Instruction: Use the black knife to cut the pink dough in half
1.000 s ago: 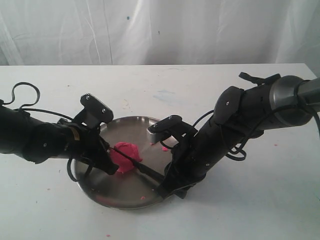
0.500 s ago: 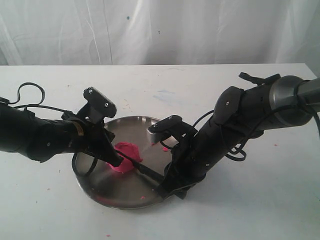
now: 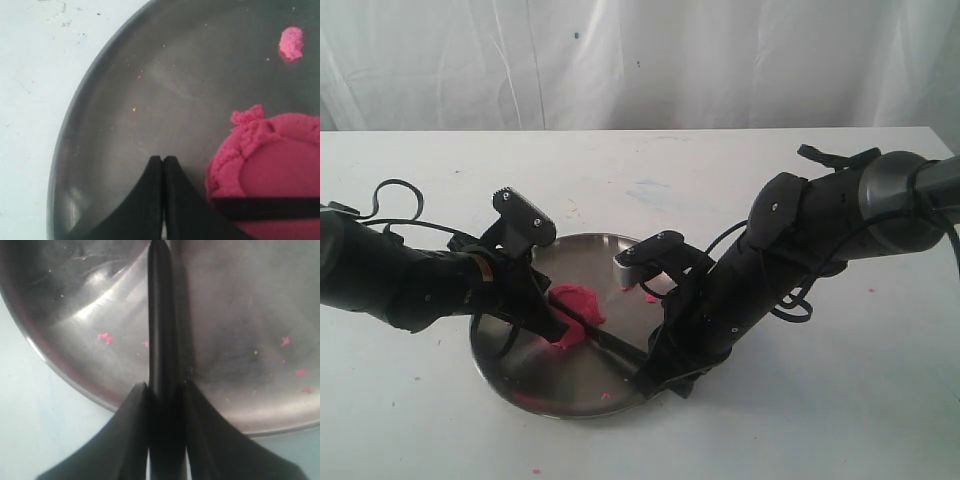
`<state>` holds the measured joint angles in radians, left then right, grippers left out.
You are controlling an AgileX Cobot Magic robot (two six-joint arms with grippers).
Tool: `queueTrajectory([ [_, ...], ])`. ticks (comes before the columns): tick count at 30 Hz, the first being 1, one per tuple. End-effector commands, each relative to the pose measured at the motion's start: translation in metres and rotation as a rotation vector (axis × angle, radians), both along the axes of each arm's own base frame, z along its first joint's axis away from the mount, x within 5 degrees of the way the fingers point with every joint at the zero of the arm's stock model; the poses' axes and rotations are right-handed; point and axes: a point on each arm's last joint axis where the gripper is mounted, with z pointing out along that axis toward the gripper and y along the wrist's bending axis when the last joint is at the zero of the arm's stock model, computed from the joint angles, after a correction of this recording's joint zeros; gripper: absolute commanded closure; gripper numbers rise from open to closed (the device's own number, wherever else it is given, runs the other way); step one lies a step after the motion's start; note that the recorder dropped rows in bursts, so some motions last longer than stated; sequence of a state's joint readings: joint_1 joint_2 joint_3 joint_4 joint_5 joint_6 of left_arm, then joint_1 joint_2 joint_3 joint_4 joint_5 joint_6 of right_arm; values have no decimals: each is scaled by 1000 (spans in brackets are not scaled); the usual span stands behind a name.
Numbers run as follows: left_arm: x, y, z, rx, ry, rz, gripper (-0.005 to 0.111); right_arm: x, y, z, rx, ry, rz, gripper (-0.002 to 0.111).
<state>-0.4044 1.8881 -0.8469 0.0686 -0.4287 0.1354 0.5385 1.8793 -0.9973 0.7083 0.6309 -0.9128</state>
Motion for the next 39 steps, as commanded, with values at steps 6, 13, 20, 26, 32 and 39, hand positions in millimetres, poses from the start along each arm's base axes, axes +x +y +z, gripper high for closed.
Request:
queueTrajectory([
  [6, -4, 3, -9, 35, 63, -3, 107, -5, -2, -7, -28, 37, 42, 108],
  [13, -4, 3, -9, 43, 67, -9, 107, -3, -3, -11, -36, 29, 34, 108],
  [20, -5, 3, -9, 46, 73, -9, 107, -1, -3, -15, -41, 19, 26, 108],
  [26, -6, 4, -11, 55, 96, -9, 107, 0, -3, -15, -46, 6, 25, 108],
  [32, -6, 4, -11, 55, 96, -9, 107, 0, -3, -15, -46, 6, 25, 108],
  [39, -5, 4, -10, 55, 77, -17, 107, 1, -3, -15, -46, -6, 20, 108],
])
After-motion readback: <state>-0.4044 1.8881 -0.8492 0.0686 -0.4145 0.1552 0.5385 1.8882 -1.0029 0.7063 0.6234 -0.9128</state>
